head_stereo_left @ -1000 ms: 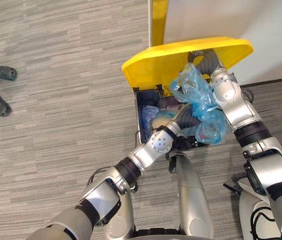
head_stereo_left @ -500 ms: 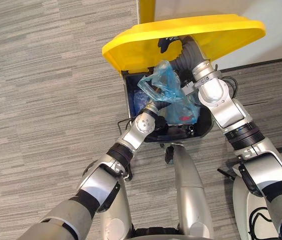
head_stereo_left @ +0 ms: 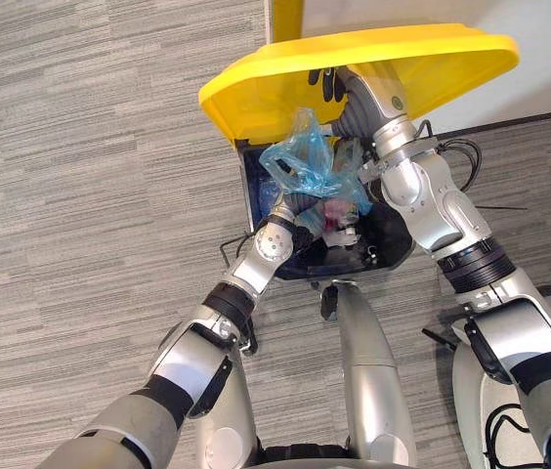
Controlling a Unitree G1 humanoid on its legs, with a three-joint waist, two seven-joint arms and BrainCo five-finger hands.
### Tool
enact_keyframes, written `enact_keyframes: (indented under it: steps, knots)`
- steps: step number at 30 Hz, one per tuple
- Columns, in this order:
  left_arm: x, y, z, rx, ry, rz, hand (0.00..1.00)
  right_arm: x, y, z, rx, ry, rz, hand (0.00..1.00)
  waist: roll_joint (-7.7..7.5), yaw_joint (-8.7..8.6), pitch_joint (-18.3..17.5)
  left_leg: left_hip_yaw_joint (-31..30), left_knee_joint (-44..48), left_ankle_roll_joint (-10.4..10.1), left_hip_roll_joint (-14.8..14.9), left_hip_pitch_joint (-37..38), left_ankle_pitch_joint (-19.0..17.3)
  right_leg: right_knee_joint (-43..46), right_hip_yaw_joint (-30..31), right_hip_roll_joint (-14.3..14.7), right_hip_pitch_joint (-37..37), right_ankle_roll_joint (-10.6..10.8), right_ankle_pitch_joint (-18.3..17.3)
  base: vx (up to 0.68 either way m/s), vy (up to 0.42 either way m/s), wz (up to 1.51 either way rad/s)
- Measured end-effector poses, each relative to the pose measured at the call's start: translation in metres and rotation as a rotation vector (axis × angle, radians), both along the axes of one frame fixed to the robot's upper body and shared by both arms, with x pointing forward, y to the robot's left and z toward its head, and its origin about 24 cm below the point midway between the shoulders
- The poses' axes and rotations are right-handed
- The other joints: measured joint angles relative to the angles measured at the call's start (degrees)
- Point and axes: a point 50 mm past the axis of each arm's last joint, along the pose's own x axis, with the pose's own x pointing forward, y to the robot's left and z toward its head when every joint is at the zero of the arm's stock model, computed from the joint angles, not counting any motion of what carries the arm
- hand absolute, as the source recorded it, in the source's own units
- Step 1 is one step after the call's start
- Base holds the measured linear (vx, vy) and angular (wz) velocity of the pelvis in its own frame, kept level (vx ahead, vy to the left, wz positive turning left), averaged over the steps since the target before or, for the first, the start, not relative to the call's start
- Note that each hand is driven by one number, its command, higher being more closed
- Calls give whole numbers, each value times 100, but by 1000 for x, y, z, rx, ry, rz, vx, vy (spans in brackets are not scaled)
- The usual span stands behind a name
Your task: Gather rubbish on tea table into small bin, then transfer packed bag to large trash can.
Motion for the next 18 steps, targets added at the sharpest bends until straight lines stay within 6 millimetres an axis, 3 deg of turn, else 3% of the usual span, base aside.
enact_keyframes:
  steps: [11,12,18]
  knots:
    - [3,5,-12,-8,57,44,100,-1,-2,10,-12,-33,-13,0,-13,-17,-7,30,4,24,14,-101,-11,-62,6,0,-73,-11,9,-5,-10,0]
    - [4,7,-14,1,67,53,0,-1,-2,9,-15,-30,-12,0,-13,-19,-7,35,11,22,15,-159,-10,-74,5,0,-124,-35,25,0,0,0]
    - [7,13,-21,38,105,97,0,-3,2,9,-38,-21,4,0,-17,-30,-5,36,75,44,29,-330,-30,-66,-3,0,-271,-41,31,0,0,0]
